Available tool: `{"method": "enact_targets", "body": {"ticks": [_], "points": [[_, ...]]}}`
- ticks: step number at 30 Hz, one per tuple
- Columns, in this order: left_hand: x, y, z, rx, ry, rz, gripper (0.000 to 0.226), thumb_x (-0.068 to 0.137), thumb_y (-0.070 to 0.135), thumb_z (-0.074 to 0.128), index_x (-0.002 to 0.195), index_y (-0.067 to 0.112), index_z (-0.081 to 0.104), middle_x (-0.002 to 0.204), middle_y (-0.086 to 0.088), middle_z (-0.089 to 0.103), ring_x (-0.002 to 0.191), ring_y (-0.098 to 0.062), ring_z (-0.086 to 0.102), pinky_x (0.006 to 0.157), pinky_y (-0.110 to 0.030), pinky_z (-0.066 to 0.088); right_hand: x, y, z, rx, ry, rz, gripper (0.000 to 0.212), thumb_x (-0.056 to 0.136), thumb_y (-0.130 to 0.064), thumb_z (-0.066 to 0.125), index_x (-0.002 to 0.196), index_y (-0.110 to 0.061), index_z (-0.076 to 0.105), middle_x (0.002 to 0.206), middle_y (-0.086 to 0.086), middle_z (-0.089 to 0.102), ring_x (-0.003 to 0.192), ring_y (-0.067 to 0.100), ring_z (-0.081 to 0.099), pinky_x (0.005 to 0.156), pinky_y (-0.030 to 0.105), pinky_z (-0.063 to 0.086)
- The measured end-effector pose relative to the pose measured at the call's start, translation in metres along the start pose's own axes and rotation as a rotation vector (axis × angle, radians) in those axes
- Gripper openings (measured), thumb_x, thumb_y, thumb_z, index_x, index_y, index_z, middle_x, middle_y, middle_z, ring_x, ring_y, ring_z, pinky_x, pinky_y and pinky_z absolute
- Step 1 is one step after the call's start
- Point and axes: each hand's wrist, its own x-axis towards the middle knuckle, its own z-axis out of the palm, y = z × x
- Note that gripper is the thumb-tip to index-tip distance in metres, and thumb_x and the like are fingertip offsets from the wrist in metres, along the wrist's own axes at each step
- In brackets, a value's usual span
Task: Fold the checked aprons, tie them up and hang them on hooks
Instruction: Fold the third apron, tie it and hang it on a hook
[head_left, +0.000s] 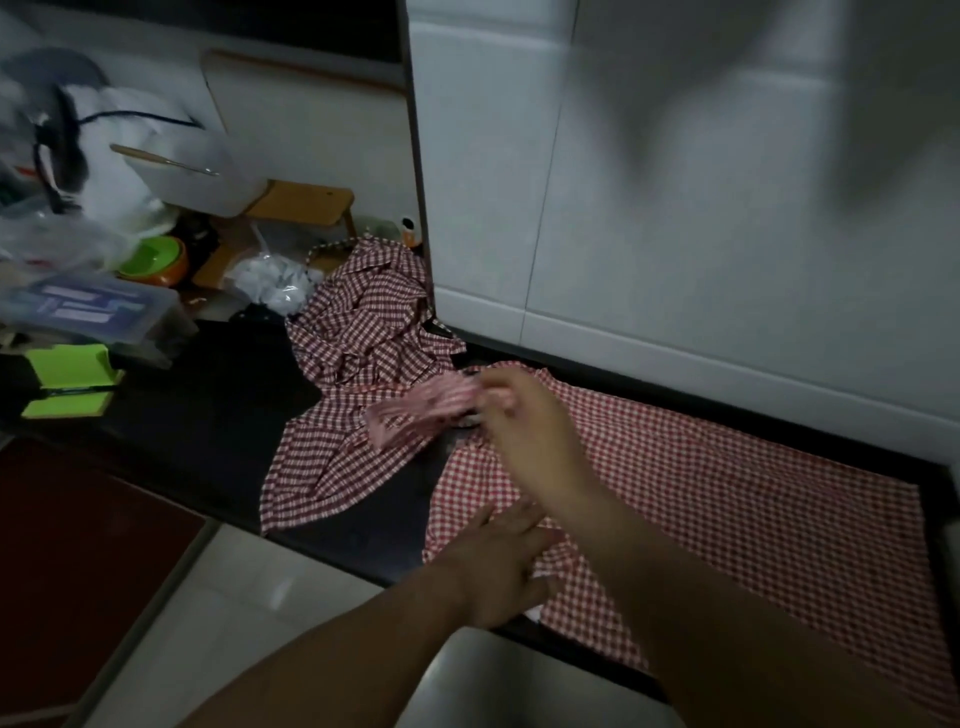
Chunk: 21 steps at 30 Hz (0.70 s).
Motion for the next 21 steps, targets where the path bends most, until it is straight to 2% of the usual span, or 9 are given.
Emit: {"method": "enact_targets", "body": {"ticks": [2, 4, 5, 7, 9, 12, 16, 19, 21], "points": [[0.001, 0.001, -0.004, -0.058, -0.007, -0.072, 0.059, 0.103, 0.059, 0.044, 0.156, 0.035, 0.039, 0.171, 0.006, 0.022, 0.158, -0.013, 0.015, 0.128, -0.044, 0.003, -0.016, 0.006, -0.056, 0.123, 0.224, 0.138, 0.014, 0.098, -0.022, 0.063, 0.109, -0.027, 0.068, 0.101, -0.012, 0.072, 0.091, 0.002, 0.067, 0.082, 0.022, 0.052], [0.000, -0.002, -0.006, -0.086, 0.094, -0.047, 0.046, 0.103, 0.055, 0.045, 0.140, 0.030, 0.056, 0.152, 0.006, 0.049, 0.141, -0.014, 0.040, 0.123, -0.043, 0.028, -0.047, 0.027, -0.097, 0.167, 0.353, 0.295, 0.011, 0.099, -0.022, 0.061, 0.108, -0.018, 0.068, 0.098, -0.003, 0.072, 0.085, 0.010, 0.069, 0.075, 0.024, 0.053], [0.001, -0.006, -0.003, -0.087, 0.151, -0.040, 0.038, 0.102, 0.051, 0.046, 0.128, 0.027, 0.060, 0.135, 0.007, 0.058, 0.125, -0.013, 0.050, 0.111, -0.041, 0.039, -0.067, 0.041, -0.109, 0.163, 0.368, 0.374, 0.012, 0.101, -0.021, 0.059, 0.104, -0.013, 0.067, 0.096, 0.003, 0.072, 0.085, 0.016, 0.069, 0.074, 0.026, 0.053], [0.003, -0.003, -0.006, -0.047, 0.238, -0.085, 0.027, 0.100, 0.045, 0.047, 0.113, 0.025, 0.059, 0.112, 0.007, 0.059, 0.104, -0.013, 0.052, 0.094, -0.040, 0.045, -0.110, 0.070, -0.120, 0.162, 0.335, 0.567, 0.014, 0.101, -0.018, 0.056, 0.096, -0.009, 0.066, 0.095, 0.014, 0.071, 0.088, 0.030, 0.069, 0.076, 0.037, 0.055], [0.006, -0.001, -0.008, 0.026, 0.282, -0.139, 0.029, 0.097, 0.045, 0.043, 0.111, 0.025, 0.057, 0.110, 0.005, 0.058, 0.101, -0.015, 0.050, 0.091, -0.040, 0.044, -0.142, 0.089, -0.120, 0.215, 0.285, 0.732, 0.015, 0.099, -0.015, 0.058, 0.088, -0.009, 0.066, 0.090, 0.016, 0.073, 0.089, 0.037, 0.069, 0.081, 0.049, 0.057], [0.007, -0.001, -0.016, 0.059, 0.215, -0.221, 0.043, 0.089, 0.055, 0.035, 0.115, 0.027, 0.056, 0.116, 0.006, 0.055, 0.105, -0.015, 0.047, 0.090, -0.037, 0.040, -0.156, 0.114, -0.122, 0.280, 0.322, 0.839, 0.022, 0.099, -0.019, 0.060, 0.082, -0.010, 0.070, 0.085, 0.010, 0.075, 0.090, 0.037, 0.070, 0.089, 0.057, 0.058], [0.008, -0.002, -0.029, 0.135, 0.137, -0.212, 0.053, 0.091, 0.071, 0.035, 0.122, 0.032, 0.055, 0.120, 0.008, 0.054, 0.111, -0.016, 0.048, 0.095, -0.037, 0.043, -0.148, 0.141, -0.127, 0.097, 0.373, 0.734, 0.026, 0.092, -0.031, 0.060, 0.079, -0.010, 0.068, 0.079, 0.007, 0.073, 0.075, 0.031, 0.069, 0.077, 0.059, 0.060], [0.003, 0.000, -0.035, 0.247, -0.026, -0.073, 0.075, 0.087, 0.086, 0.039, 0.142, 0.035, 0.043, 0.137, 0.009, 0.045, 0.124, -0.014, 0.042, 0.108, -0.042, 0.037, -0.137, 0.131, -0.126, -0.453, 0.372, 0.458, 0.043, 0.085, -0.037, 0.066, 0.123, -0.018, 0.060, 0.117, -0.001, 0.062, 0.106, 0.020, 0.060, 0.095, 0.041, 0.054], [-0.001, 0.000, -0.038, 0.343, -0.081, -0.002, 0.072, 0.088, 0.079, 0.045, 0.146, 0.036, 0.038, 0.146, 0.006, 0.038, 0.131, -0.019, 0.038, 0.112, -0.044, 0.034, -0.129, 0.128, -0.119, -0.725, 0.182, 0.148, 0.050, 0.090, -0.043, 0.064, 0.136, -0.027, 0.054, 0.127, -0.004, 0.055, 0.115, 0.017, 0.053, 0.101, 0.040, 0.048]]}}
